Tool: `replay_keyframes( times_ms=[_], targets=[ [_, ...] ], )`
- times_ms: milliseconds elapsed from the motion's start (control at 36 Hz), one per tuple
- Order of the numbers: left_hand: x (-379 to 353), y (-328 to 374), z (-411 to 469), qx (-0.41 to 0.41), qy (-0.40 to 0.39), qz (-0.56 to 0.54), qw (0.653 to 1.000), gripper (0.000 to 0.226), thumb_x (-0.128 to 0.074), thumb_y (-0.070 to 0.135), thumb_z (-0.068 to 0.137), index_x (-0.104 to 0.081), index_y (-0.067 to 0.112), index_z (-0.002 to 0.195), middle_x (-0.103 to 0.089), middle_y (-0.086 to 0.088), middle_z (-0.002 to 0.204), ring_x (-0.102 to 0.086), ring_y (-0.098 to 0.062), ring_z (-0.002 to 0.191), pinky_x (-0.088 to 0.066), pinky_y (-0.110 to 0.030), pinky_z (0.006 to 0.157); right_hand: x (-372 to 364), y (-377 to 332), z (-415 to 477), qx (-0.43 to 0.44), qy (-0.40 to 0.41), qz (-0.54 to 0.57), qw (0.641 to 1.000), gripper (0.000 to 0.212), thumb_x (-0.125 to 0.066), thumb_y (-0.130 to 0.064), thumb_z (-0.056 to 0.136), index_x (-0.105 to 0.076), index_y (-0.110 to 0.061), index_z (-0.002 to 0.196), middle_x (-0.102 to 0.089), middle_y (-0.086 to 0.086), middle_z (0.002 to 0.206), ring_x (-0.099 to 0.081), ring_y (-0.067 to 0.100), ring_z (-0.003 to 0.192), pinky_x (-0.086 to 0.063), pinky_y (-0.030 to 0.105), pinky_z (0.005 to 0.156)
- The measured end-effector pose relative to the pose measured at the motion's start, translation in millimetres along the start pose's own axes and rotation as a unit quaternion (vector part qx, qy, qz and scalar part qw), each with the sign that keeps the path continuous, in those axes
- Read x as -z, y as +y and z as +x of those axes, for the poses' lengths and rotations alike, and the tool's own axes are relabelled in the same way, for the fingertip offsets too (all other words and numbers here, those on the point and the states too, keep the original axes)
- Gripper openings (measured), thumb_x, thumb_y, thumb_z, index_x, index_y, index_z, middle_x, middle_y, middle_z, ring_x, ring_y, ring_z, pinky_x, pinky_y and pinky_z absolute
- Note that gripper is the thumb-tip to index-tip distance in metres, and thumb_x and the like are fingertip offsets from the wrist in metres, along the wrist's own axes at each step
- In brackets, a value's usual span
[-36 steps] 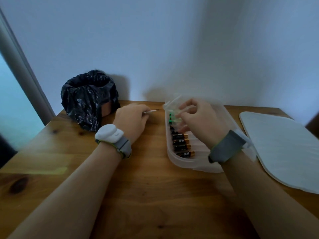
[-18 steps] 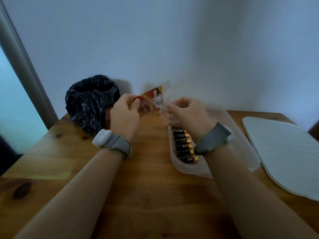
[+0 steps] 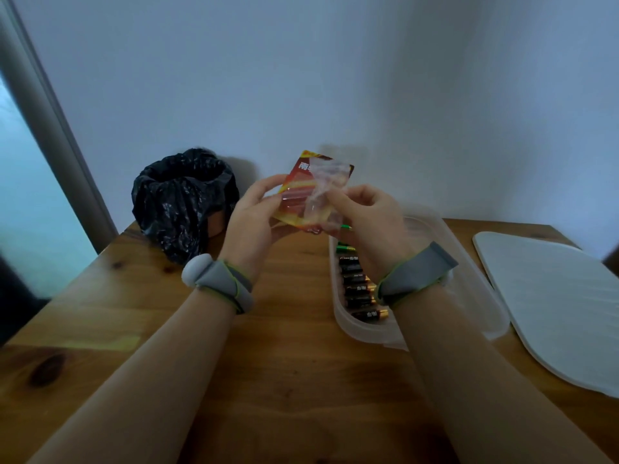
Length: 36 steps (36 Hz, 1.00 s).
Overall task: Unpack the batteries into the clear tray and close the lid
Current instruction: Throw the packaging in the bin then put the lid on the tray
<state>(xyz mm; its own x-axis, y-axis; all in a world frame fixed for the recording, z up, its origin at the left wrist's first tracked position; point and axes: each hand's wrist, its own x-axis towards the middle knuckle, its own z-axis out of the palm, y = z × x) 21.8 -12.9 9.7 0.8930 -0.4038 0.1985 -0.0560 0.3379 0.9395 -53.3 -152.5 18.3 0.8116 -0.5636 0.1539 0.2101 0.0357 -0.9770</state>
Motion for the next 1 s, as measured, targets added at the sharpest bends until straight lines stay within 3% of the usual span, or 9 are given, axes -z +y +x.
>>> replay_keyframes(
  times_ms=[111, 222, 306, 500, 639, 722, 806, 889, 1000],
  targets=[
    [-2, 0, -3, -0.001, -0.017, 0.024, 1.0, 0.027, -0.05, 0.017, 0.102, -0.063, 0.007, 0.123, -0.072, -0.01, 0.11, -0.067, -0.037, 0.104, -0.054, -0.061, 0.088, -3, -4, -1, 0.0, -0.007, 0.013, 1.0, 0.022, -0.077, -0.019, 0.094, -0.061, -0.009, 0.083, -0.074, 0.001, 0.073, -0.075, 0.02, 0.072, -0.064, 0.037, 0.069],
    [-5, 5, -7, -0.001, -0.036, 0.038, 0.999, 0.041, -0.064, 0.03, 0.095, -0.056, 0.009, 0.129, -0.066, -0.015, 0.119, -0.07, -0.03, 0.102, -0.06, -0.052, 0.081, -8, -2, -1, 0.019, 0.03, -0.05, 0.998, 0.027, -0.086, -0.02, 0.084, -0.06, -0.012, 0.082, -0.074, 0.023, 0.096, -0.077, 0.04, 0.091, -0.066, 0.054, 0.075],
    [-2, 2, -6, -0.062, -0.035, 0.173, 0.982, 0.062, -0.08, 0.034, 0.08, -0.051, 0.019, 0.133, -0.066, -0.002, 0.117, -0.07, -0.012, 0.1, -0.061, -0.033, 0.082, -13, -4, -1, 0.037, 0.06, -0.095, 0.993, 0.046, -0.091, -0.025, 0.077, -0.058, -0.013, 0.106, -0.071, 0.021, 0.105, -0.076, 0.034, 0.093, -0.065, 0.057, 0.074],
    [13, 11, 2, -0.108, 0.005, 0.233, 0.967, 0.054, -0.079, 0.033, 0.082, -0.055, 0.024, 0.129, -0.065, 0.004, 0.114, -0.064, -0.005, 0.102, -0.058, -0.03, 0.087, -29, -12, 10, -0.003, 0.024, -0.046, 0.999, 0.104, -0.095, -0.023, 0.071, -0.029, -0.025, 0.152, -0.07, 0.013, 0.111, -0.077, 0.03, 0.096, -0.067, 0.049, 0.079],
    [37, 26, 5, -0.13, 0.012, 0.268, 0.954, 0.052, -0.081, 0.035, 0.076, -0.057, 0.028, 0.122, -0.066, 0.003, 0.111, -0.063, -0.01, 0.104, -0.057, -0.039, 0.089, -41, -12, 16, 0.0, -0.034, -0.057, 0.998, 0.071, -0.091, -0.023, 0.076, -0.053, -0.015, 0.135, -0.077, 0.013, 0.103, -0.079, 0.028, 0.089, -0.061, 0.033, 0.063],
    [55, 37, 5, -0.149, 0.013, 0.315, 0.937, 0.047, -0.078, 0.03, 0.079, -0.056, 0.028, 0.12, -0.065, 0.004, 0.108, -0.063, -0.01, 0.102, -0.057, -0.04, 0.087, -55, -8, 16, 0.014, -0.064, -0.076, 0.995, 0.068, -0.09, -0.026, 0.079, -0.053, -0.02, 0.134, -0.077, 0.007, 0.111, -0.078, 0.024, 0.095, -0.058, 0.027, 0.064],
    [65, 41, 2, -0.174, 0.044, 0.316, 0.932, 0.043, -0.077, 0.027, 0.081, -0.056, 0.03, 0.118, -0.066, 0.007, 0.104, -0.065, -0.007, 0.096, -0.06, -0.038, 0.08, -70, -3, 16, 0.026, -0.103, -0.059, 0.993, 0.071, -0.091, -0.025, 0.074, -0.054, -0.025, 0.134, -0.075, 0.009, 0.119, -0.077, 0.025, 0.101, -0.062, 0.034, 0.068],
    [72, 40, -1, -0.2, 0.08, 0.303, 0.928, 0.04, -0.077, 0.029, 0.084, -0.056, 0.033, 0.118, -0.065, 0.014, 0.1, -0.064, 0.002, 0.091, -0.059, -0.026, 0.076, -83, -1, 17, 0.051, -0.142, -0.053, 0.987, 0.07, -0.091, -0.015, 0.076, -0.056, -0.02, 0.137, -0.075, 0.01, 0.122, -0.076, 0.027, 0.107, -0.066, 0.052, 0.08],
    [79, 40, -1, -0.198, 0.09, 0.295, 0.93, 0.041, -0.072, 0.034, 0.087, -0.055, 0.032, 0.124, -0.064, 0.016, 0.105, -0.061, 0.004, 0.095, -0.054, -0.019, 0.079, -93, -4, 19, 0.079, -0.147, -0.058, 0.984, 0.067, -0.087, -0.004, 0.081, -0.056, -0.015, 0.138, -0.074, 0.01, 0.123, -0.076, 0.024, 0.109, -0.064, 0.054, 0.087]
  ],
)
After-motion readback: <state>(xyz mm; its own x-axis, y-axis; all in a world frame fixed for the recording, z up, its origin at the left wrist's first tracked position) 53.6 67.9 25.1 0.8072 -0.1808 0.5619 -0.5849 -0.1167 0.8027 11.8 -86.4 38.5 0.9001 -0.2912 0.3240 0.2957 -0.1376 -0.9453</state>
